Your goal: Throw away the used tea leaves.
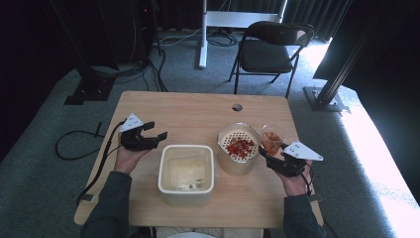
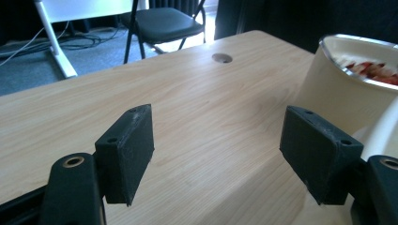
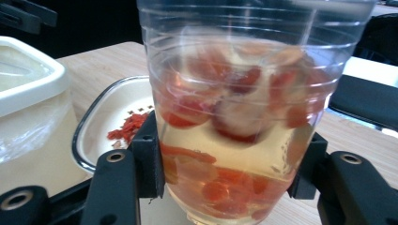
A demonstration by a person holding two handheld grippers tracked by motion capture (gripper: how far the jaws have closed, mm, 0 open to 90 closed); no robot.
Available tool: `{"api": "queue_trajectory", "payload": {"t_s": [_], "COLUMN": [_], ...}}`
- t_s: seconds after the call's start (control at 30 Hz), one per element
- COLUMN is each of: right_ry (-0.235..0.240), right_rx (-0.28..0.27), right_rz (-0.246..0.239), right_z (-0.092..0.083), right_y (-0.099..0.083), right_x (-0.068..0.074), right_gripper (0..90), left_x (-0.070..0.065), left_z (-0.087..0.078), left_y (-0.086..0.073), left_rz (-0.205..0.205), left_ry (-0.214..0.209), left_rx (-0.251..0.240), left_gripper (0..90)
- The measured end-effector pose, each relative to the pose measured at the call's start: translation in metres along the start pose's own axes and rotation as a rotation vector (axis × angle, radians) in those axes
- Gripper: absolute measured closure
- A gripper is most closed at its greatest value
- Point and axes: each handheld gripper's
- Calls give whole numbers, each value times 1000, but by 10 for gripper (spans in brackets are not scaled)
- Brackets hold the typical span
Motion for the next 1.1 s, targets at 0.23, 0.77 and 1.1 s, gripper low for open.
{"api": "queue_trajectory", "payload": {"t_s": [0.23, 0.77, 1.1], "right_ry": [-10, -103, -153], "right_rx": [-12, 118, 181], "right_rz": [2, -71, -118], "right_z": [0, -9, -1], "right_y": [2, 5, 11], "right_x": [-2, -20, -25], "right_gripper": [436, 436, 438], "left_x": [5, 10, 7], "left_z": [5, 10, 17], "left_y": [-13, -36, -54], "left_rz": [-12, -51, -64], "left_ry": [19, 47, 73], "left_rx": [31, 67, 85], "left_gripper": [270, 270, 271]}}
Point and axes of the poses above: each handheld gripper's, and its own axes: z roughly forward along the jaws, y roughly out of its top, x roughly to its left, and after that the axes turned 14 degrees about y, right-handed
